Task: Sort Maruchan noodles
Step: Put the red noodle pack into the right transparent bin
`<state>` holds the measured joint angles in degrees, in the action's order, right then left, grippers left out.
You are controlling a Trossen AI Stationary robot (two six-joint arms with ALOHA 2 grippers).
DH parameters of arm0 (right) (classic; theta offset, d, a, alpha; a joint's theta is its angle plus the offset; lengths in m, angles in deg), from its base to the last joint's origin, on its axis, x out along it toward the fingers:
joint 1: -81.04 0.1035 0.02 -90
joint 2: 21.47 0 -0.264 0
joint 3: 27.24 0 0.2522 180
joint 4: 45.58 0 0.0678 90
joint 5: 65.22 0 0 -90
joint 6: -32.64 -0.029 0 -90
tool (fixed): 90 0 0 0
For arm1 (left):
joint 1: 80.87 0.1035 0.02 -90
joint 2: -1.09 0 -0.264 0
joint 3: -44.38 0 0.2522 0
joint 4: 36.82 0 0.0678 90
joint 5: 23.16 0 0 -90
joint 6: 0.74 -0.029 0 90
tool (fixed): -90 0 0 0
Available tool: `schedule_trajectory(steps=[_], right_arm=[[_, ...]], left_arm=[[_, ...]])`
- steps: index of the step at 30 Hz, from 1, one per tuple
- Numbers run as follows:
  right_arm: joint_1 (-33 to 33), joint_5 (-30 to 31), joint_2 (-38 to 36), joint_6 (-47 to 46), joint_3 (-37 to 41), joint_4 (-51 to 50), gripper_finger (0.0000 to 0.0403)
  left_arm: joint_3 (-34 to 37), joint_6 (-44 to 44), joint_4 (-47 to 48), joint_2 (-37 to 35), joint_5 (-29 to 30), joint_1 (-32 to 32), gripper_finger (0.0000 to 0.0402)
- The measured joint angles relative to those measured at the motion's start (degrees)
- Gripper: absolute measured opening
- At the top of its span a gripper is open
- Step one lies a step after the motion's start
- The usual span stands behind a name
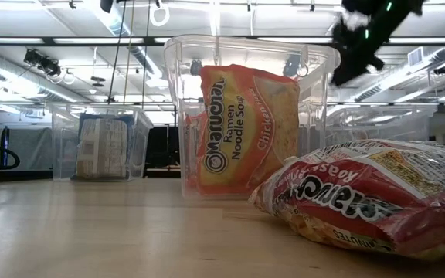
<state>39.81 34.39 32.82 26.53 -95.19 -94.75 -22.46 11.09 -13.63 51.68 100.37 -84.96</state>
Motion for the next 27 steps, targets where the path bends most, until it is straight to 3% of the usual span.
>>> schedule_trajectory(steps=[4,7,11,17,22,27], right_arm=[[10.51,-14.58,-2.45,-9.99,-2.28,0.24,0.0165],[21.39,-16.13,-2.67,-16.22,-2.28,-1.94,0.0164],[38.11,-13.07,0.02,-26.09,-2.26,-3.81,0.0159],[60.72,-12.60,7.61,-37.92,-2.23,-7.08,0.0158],[73.48,-19.13,15.61,-45.23,-2.19,-11.37,0.0158],[80.23,-31.53,23.99,-47.07,-2.19,-10.93,0.0158]], left_arm=[[0.00,-0.39,-1.03,0.00,-7.11,0.02,0.0149],[0.00,-0.11,-1.49,0.00,-9.35,-0.02,0.0149],[0.00,3.04,0.18,0.06,-11.92,-0.53,0.0149],[0.04,9.94,7.77,1.87,-17.89,-6.65,0.0149],[0.02,15.73,11.55,4.06,-17.72,-14.52,0.0149],[0.02,19.24,12.65,6.43,-16.35,-22.06,0.0149]])
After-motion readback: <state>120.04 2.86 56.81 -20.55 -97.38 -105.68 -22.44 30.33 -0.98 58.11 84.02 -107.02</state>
